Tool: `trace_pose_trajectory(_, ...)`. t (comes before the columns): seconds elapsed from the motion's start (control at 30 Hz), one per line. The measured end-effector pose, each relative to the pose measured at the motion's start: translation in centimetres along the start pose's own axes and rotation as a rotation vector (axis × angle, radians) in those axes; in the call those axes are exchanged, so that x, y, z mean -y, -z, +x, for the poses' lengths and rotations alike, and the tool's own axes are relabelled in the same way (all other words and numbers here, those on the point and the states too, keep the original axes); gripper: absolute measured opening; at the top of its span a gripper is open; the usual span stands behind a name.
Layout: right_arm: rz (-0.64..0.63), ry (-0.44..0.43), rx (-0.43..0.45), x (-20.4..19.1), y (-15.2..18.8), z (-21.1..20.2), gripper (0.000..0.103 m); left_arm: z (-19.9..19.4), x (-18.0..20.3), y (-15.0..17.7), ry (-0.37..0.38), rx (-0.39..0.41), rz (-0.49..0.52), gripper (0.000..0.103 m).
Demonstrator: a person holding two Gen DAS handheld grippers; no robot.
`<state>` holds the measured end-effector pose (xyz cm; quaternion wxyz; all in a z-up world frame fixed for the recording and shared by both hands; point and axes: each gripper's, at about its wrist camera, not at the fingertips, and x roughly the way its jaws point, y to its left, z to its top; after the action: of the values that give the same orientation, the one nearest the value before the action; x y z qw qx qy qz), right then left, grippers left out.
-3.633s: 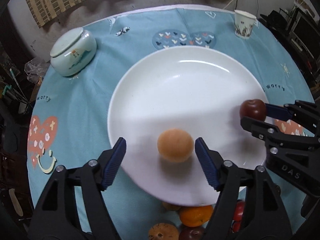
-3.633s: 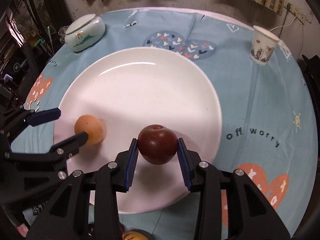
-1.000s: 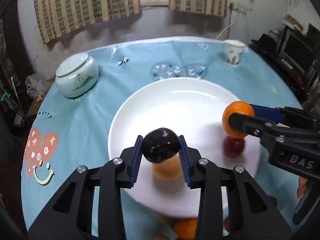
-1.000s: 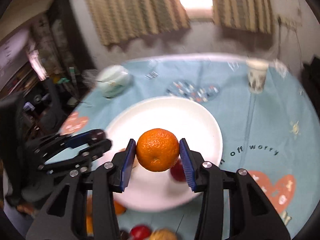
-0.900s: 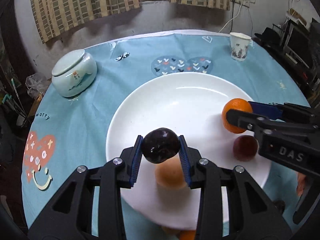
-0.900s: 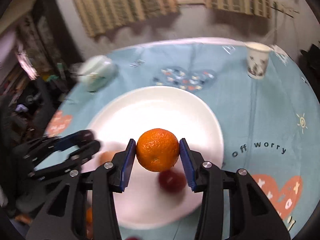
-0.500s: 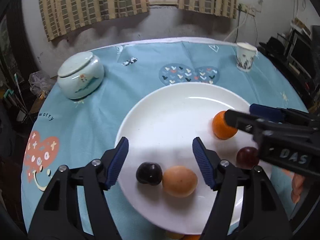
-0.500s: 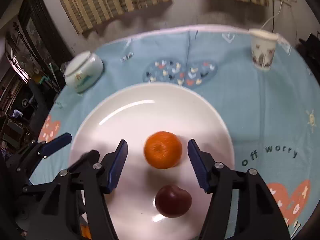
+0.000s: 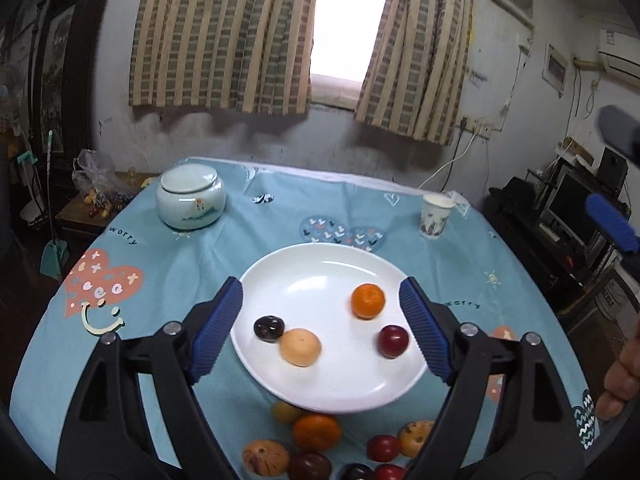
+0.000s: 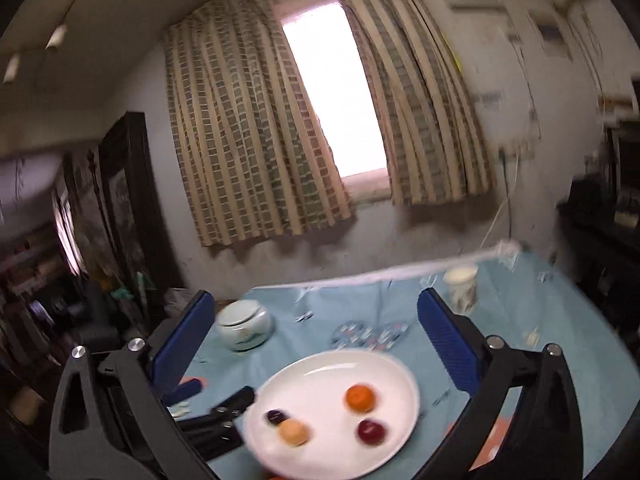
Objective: Organize fruits
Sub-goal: 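Pull both tools back from the plate toward the fruit cluster, then grasp a large dark plum with the left tool while the right tool grasps a dark cherry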
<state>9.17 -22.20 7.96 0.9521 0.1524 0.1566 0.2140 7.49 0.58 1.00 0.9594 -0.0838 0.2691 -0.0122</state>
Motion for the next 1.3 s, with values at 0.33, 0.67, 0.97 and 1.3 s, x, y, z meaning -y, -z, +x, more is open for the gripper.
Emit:
trace_pose_trajectory(0.33,0.402,0.016,0.028,2.2,-1.7,-4.8,0.102,-6.0,2.0,-0.1,-0.045,0.097,0.017,0.098)
trace_pose_trajectory(0.67,-0.077,-0.067,-0.342,1.2,9.7,-9.1,0.102,-13.3,-0.7,8.5,-0.046,0.095,0.325,0.101)
trace_pose_trajectory(0.97,-0.436,0.072,-0.641,0.7,22.0,-6.8,0.060,-11.6,-2.0,16.5,0.072,-0.106,0.383,0.097)
trace_pose_trajectory(1.3,-0.385,0.093,-0.768,1.1,23.5,-1.9,0.059,-8.9,-2.5,18.3,0.111,-0.239,0.362,0.090)
